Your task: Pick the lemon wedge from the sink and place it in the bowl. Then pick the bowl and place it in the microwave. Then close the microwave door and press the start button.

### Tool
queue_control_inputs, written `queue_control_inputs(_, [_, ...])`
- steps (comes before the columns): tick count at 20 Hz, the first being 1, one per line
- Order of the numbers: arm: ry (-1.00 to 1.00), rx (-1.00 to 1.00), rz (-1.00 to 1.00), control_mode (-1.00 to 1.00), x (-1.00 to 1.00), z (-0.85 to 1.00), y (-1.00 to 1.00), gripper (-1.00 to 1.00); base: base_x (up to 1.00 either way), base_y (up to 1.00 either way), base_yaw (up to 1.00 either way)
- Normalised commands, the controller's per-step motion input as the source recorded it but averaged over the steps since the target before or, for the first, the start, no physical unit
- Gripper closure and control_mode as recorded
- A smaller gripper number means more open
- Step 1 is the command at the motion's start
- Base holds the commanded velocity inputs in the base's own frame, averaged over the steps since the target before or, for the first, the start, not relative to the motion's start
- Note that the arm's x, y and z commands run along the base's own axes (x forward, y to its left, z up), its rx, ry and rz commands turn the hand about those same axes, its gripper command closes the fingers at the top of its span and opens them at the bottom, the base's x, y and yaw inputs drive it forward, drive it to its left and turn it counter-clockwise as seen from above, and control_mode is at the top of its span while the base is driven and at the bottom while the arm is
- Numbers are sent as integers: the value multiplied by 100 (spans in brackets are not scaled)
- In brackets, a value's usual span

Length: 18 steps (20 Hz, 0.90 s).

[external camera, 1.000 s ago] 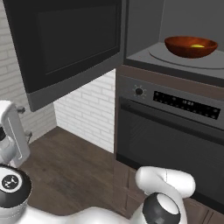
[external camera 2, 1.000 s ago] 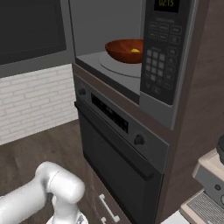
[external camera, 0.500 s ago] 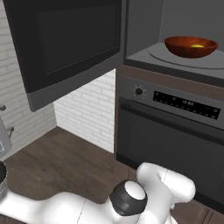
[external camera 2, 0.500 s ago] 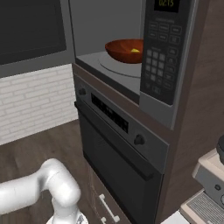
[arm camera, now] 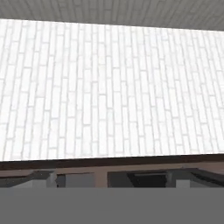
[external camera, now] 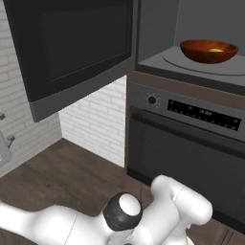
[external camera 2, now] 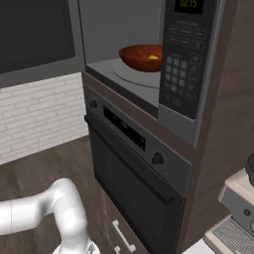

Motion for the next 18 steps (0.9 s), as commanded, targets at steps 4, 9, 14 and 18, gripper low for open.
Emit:
queue_control_inputs(4, [-3,-11,-2,-100,18,-14,-61,-100,0,0,0])
queue_control_inputs(9, [-1,-7,0,-100,35,0,-74,-100,0,0,0])
queue_control_inputs(14, [0,-5,0,-100,53,0,-49,-100,0,0,0])
queue_control_inputs(18, [-2,-15,0,-100,63,-17,-1,-100,0,0,0])
